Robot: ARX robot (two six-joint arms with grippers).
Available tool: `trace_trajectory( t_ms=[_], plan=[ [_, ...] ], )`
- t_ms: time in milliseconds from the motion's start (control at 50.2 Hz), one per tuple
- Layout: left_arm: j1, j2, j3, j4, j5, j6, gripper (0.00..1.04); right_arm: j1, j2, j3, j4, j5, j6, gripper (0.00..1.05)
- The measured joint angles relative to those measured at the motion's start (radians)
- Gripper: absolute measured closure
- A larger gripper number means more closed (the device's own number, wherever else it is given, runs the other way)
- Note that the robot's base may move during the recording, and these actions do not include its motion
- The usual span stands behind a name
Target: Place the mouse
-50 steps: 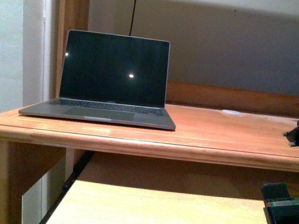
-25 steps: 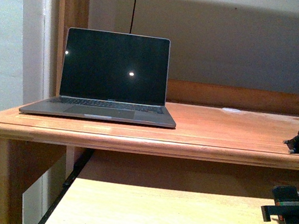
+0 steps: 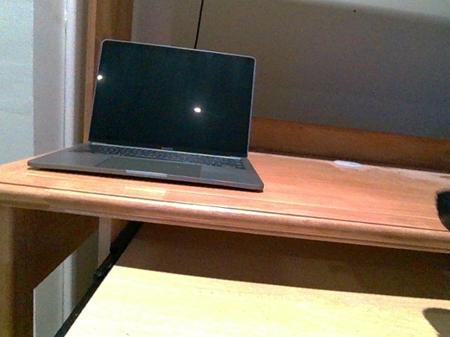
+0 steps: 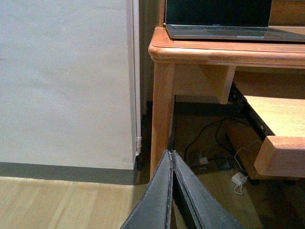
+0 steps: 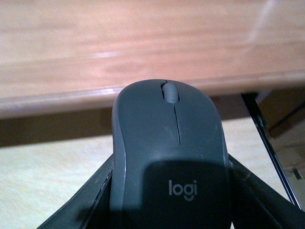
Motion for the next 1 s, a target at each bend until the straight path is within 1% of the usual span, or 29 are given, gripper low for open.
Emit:
trace_trajectory(
  t_ms=[100, 140, 199, 259, 279, 319, 459, 598, 658, 678, 718, 758, 798, 837, 957, 997],
  plan=[
    [0.0, 0.0, 0.0, 0.0, 0.0, 0.0, 1.02, 0.045, 0.076, 0.126, -0.028, 0.047, 0.014, 0.49],
    [0.0, 0.0, 0.0, 0.0, 0.0, 0.0, 1.02, 0.071, 0.14, 0.217, -0.054, 0.07, 0.029, 0.49],
    [0.0, 0.0, 0.0, 0.0, 0.0, 0.0, 0.89, 0.104, 0.243, 0.349, -0.087, 0.112, 0.034, 0.49],
    [0.0, 0.0, 0.0, 0.0, 0.0, 0.0, 0.79, 0.13, 0.352, 0.481, -0.119, 0.159, 0.033, 0.49],
    [0.0, 0.0, 0.0, 0.0, 0.0, 0.0, 0.73, 0.136, 0.383, 0.517, -0.129, 0.176, 0.032, 0.49],
    [0.0, 0.0, 0.0, 0.0, 0.0, 0.0, 0.68, 0.145, 0.442, 0.587, -0.153, 0.204, 0.031, 0.49],
    [0.0, 0.0, 0.0, 0.0, 0.0, 0.0, 0.48, 0.16, 0.586, 0.759, -0.216, 0.263, 0.025, 0.49],
    [0.0, 0.0, 0.0, 0.0, 0.0, 0.0, 0.22, 0.163, 0.718, 0.905, -0.251, 0.307, 0.008, 0.49],
    [0.0, 0.0, 0.0, 0.0, 0.0, 0.0, 0.08, 0.164, 0.749, 0.935, -0.254, 0.314, -0.002, 0.49],
    [0.0, 0.0, 0.0, 0.0, 0.0, 0.0, 0.06, 0.165, 0.756, 0.942, -0.253, 0.32, -0.01, 0.49],
    [0.0, 0.0, 0.0, 0.0, 0.0, 0.001, 0.08, 0.167, 0.764, 0.943, -0.237, 0.326, -0.022, 0.48],
    [0.0, 0.0, 0.0, 0.0, 0.0, 0.001, 0.08, 0.169, 0.766, 0.943, -0.222, 0.322, -0.026, 0.39],
    [0.0, 0.0, 0.0, 0.0, 0.0, 0.001, 0.08, 0.169, 0.766, 0.94, -0.201, 0.315, -0.029, 0.32],
    [0.0, 0.0, 0.0, 0.0, 0.0, 0.001, 0.08, 0.169, 0.763, 0.934, -0.181, 0.305, -0.028, 0.27],
    [0.0, 0.0, 0.0, 0.0, 0.0, 0.001, 0.08, 0.164, 0.718, 0.865, -0.091, 0.246, -0.014, 0.07],
    [0.0, 0.0, 0.0, 0.0, 0.0, 0.001, 0.08, 0.16, 0.698, 0.837, -0.067, 0.219, -0.005, 0.06]
  ],
)
